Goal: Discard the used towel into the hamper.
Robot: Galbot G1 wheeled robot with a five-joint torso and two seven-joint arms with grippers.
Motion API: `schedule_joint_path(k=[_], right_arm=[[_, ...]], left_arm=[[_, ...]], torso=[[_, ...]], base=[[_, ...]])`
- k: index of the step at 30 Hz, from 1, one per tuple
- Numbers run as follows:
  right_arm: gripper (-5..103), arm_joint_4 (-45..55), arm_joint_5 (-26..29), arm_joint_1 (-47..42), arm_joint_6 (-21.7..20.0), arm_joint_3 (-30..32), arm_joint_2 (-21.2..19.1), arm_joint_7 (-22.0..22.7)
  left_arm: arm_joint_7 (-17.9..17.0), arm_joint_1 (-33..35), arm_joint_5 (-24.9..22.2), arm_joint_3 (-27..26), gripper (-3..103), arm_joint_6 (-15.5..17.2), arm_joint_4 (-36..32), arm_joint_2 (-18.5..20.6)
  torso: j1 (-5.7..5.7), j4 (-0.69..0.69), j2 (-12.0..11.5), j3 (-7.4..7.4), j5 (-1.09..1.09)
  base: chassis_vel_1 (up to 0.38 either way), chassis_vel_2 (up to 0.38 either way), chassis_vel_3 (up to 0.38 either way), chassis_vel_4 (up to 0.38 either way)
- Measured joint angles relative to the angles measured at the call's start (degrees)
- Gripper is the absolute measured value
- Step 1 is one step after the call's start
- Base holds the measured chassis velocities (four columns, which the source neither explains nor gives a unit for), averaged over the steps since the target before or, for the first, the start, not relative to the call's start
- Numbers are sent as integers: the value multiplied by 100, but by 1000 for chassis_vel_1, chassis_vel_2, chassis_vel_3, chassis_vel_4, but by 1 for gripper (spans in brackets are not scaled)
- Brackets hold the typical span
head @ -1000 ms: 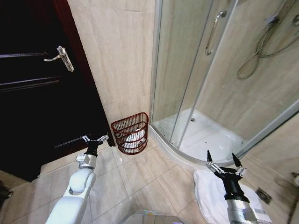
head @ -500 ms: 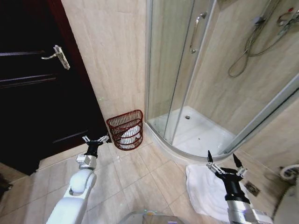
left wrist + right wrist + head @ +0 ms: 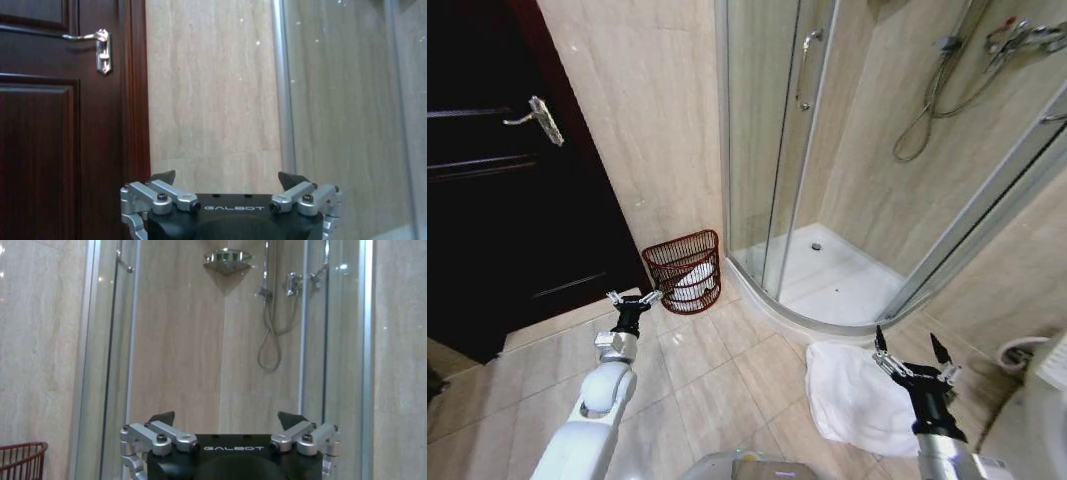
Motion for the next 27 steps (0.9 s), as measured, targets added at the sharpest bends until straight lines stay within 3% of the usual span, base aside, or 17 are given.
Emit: schedule_joint_path(k=[27], right_arm=[[100, -66, -24, 124, -21, -19, 98, 30]], left_arm=[[54, 6, -7, 136, 100, -82, -34, 10]], torso=[[0, 0, 0, 0, 1]], base=[[-93, -153, 98, 148]])
